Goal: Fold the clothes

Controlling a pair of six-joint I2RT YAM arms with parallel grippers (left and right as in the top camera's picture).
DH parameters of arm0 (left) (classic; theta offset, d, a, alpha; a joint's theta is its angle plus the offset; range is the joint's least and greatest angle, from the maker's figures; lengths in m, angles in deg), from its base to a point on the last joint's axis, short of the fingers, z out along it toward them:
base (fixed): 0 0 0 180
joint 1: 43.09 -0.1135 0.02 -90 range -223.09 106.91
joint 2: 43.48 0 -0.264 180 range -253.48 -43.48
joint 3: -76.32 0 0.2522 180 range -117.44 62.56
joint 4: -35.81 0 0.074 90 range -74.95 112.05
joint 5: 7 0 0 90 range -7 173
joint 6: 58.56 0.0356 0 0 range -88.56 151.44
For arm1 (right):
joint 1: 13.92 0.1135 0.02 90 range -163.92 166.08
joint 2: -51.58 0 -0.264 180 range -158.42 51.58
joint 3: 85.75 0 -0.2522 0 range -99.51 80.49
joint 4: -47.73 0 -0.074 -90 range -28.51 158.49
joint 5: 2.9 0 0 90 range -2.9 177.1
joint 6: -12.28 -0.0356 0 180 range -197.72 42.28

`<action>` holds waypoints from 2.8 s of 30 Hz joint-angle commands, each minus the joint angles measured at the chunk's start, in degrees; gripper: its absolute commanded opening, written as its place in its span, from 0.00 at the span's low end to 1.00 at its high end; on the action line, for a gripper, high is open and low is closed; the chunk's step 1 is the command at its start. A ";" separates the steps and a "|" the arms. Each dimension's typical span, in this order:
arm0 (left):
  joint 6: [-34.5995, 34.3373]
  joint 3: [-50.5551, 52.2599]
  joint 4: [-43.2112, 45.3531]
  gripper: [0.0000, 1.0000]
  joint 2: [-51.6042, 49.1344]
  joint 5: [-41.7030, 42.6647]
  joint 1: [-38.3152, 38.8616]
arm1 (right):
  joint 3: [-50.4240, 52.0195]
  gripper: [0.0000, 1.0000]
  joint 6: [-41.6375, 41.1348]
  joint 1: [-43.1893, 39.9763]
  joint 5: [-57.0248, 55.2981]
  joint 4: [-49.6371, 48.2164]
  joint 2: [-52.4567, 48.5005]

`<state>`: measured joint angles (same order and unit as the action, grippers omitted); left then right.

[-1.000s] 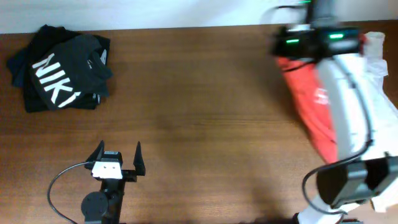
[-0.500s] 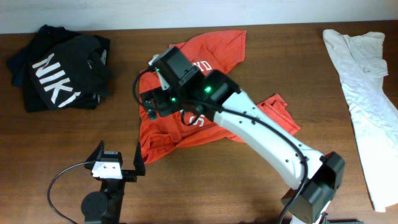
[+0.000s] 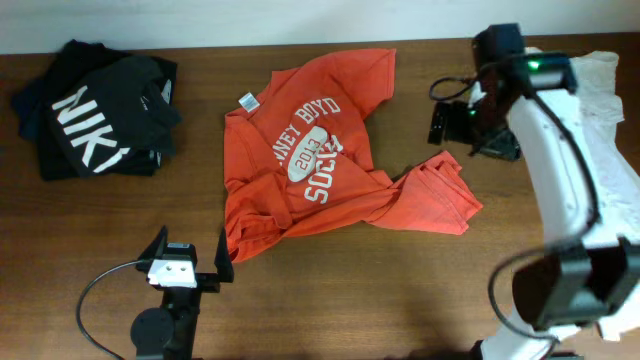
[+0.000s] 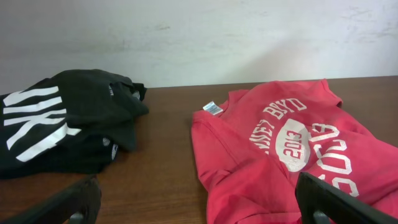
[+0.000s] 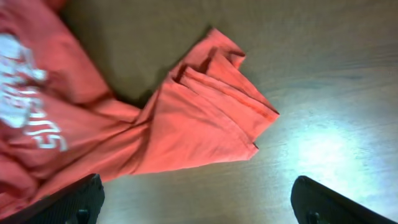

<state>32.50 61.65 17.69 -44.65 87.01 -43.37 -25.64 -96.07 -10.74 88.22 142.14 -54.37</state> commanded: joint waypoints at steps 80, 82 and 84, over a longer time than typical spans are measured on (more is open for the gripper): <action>-0.37 0.42 -0.02 0.99 0.37 -0.42 0.26 | 0.11 0.49 7.63 7.06 -4.26 -14.73 -25.68; -0.37 0.42 -0.02 0.99 0.37 -0.42 0.26 | 0.33 0.50 7.63 7.32 -4.33 -14.91 -25.68; -0.37 0.42 -0.02 0.99 0.37 -0.42 0.26 | 1.22 0.50 7.63 7.34 -4.37 -15.58 -25.68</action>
<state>32.48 61.65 17.69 -44.65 87.01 -43.37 -25.27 -88.25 -4.00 83.70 127.14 -79.16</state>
